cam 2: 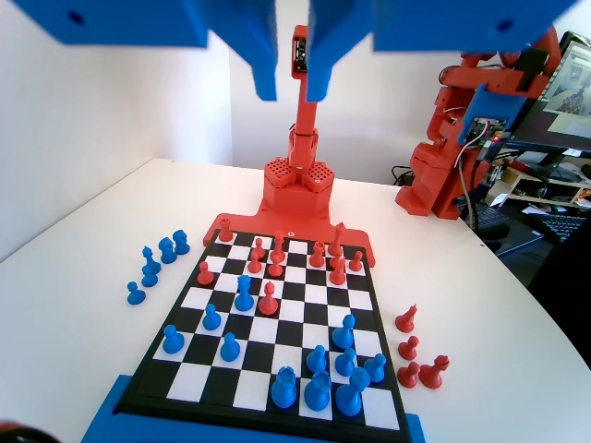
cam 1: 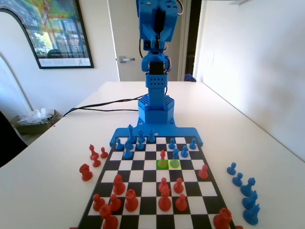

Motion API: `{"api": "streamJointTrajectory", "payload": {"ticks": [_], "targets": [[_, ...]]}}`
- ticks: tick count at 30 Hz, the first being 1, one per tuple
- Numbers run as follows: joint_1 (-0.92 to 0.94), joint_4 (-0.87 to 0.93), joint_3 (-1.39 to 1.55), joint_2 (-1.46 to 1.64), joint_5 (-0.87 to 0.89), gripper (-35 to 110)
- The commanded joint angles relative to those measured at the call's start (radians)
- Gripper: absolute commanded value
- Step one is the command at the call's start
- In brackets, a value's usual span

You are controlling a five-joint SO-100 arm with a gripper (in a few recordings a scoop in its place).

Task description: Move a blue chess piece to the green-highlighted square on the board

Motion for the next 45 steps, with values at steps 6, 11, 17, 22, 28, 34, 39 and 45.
{"api": "streamJointTrajectory", "payload": {"ticks": [6, 11, 17, 22, 28, 34, 39, 45], "targets": [[0.0, -0.015, 0.005, 0.023, -0.011, 6], [0.0, -0.015, 0.005, 0.023, -0.011, 6], [0.0, -0.015, 0.005, 0.023, -0.011, 6], [0.0, -0.015, 0.005, 0.023, -0.011, 6], [0.0, -0.015, 0.005, 0.023, -0.011, 6], [0.0, -0.015, 0.005, 0.023, -0.011, 6], [-0.003, -0.015, 0.005, 0.023, -0.012, 6], [-0.006, -0.014, 0.005, 0.023, -0.011, 4]]}}
